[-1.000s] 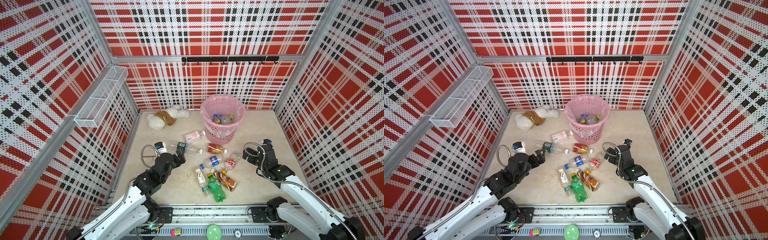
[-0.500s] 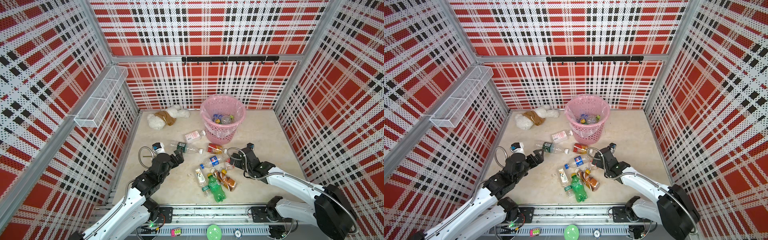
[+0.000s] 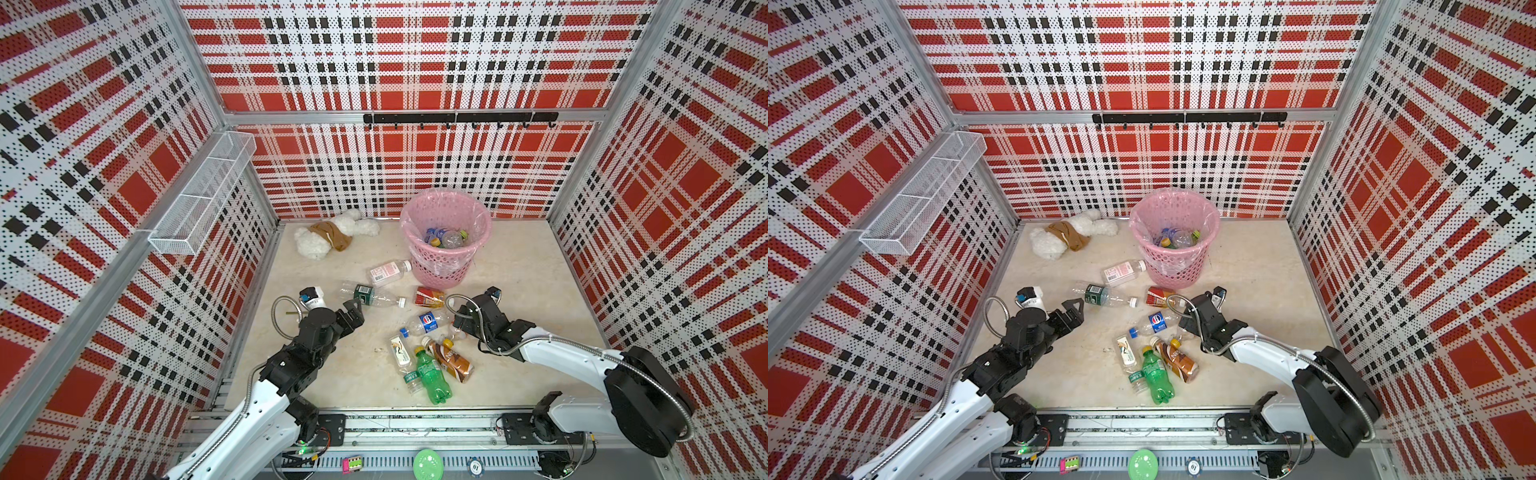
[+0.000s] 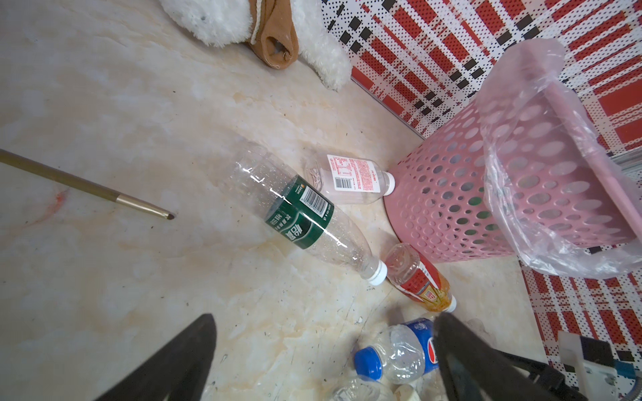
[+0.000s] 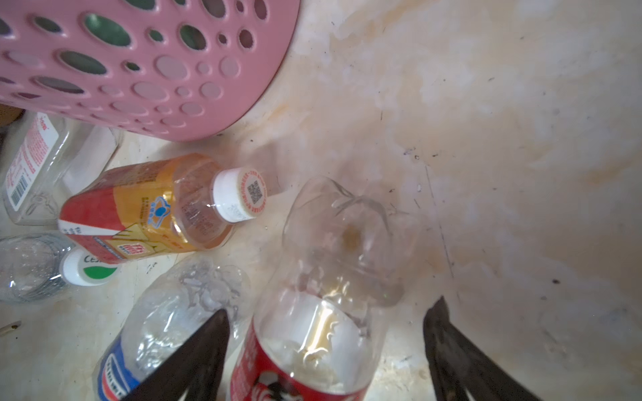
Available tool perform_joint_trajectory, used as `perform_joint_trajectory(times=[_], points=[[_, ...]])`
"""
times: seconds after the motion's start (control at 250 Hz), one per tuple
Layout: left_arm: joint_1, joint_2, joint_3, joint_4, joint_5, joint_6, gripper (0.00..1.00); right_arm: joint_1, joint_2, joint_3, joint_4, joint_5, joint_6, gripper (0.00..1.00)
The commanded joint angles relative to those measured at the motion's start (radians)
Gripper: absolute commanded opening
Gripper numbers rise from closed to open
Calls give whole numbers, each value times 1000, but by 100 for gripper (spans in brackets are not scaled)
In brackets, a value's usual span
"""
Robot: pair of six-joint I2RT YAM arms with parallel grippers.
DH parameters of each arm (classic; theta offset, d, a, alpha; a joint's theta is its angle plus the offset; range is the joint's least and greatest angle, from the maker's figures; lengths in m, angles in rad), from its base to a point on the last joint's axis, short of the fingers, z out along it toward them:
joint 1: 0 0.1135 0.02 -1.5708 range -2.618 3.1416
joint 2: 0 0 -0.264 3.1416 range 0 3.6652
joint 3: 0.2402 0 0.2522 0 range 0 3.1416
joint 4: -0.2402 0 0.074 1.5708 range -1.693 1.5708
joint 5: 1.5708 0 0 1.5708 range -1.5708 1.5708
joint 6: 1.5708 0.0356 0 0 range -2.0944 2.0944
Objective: Throw the plastic bottles in the bin
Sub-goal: Pick up the plastic bottle from the center of the table.
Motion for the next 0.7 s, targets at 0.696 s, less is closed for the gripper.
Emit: perform_joint_trajectory(times=[0.696], points=[[50, 10, -28, 35, 53, -14, 99, -69, -171, -48, -54, 143, 85, 53]])
